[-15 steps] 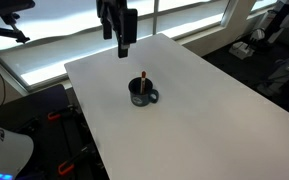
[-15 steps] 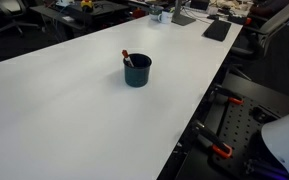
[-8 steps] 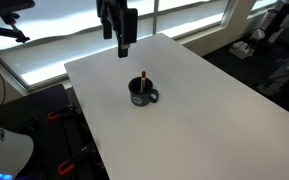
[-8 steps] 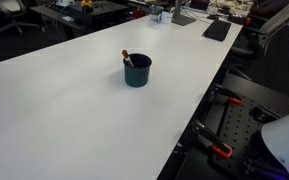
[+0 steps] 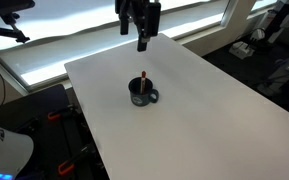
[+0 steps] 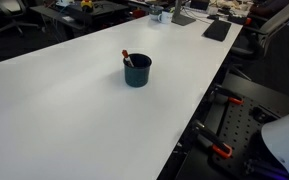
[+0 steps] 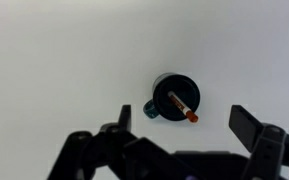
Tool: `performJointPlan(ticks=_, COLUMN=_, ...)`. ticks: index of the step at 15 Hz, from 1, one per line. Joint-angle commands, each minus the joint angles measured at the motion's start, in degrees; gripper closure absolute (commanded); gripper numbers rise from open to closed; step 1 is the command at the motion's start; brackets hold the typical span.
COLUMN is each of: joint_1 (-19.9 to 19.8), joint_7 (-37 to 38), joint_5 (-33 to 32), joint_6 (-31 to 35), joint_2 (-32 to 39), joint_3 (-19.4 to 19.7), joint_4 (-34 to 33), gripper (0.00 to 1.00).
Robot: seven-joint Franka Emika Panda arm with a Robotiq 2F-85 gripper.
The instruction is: Move the marker to the table
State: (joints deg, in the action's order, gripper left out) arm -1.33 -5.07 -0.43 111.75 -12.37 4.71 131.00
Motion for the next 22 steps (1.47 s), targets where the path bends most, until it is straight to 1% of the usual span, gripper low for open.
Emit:
performJointPlan(ticks=1, joint_1=-0.4, joint_7=-0.4, joint_5=0.1, joint_6=-0.3, joint_2=1.7, joint_3=-0.5, joint_4=-2.1, gripper=0.0)
performJointPlan(ticks=4, joint_1=-0.4, joint_7=-0.5, joint_5=0.1, joint_6=-1.0, joint_2=5.4, joint_3=-0.6, joint_4=-6.1, gripper=0.0)
performJointPlan(ticks=11, joint_1=-0.4, joint_7=-0.5, joint_5=0.1, joint_6=-1.0, joint_2=5.8, joint_3=-0.7, joint_4=-6.4, gripper=0.0)
performJointPlan(ticks=14, joint_1=-0.7, joint_7=-1.7, joint_5=0.1, joint_6=-0.9, joint_2=6.6, joint_3=-0.4, joint_4=-6.7, gripper=0.0)
performJointPlan(ticks=19, joint_1=0.4, joint_7=-6.1, joint_5=2.0, joint_6=-2.1, joint_2=11.8, joint_3=-1.5, joint_4=-10.7, gripper=0.0)
performJointPlan(ticks=22, joint_1=1.6, joint_7=-11.9, joint_5=5.0, joint_6=-4.3, joint_2=16.6, joint_3=-3.4, joint_4=-13.7, gripper=0.0)
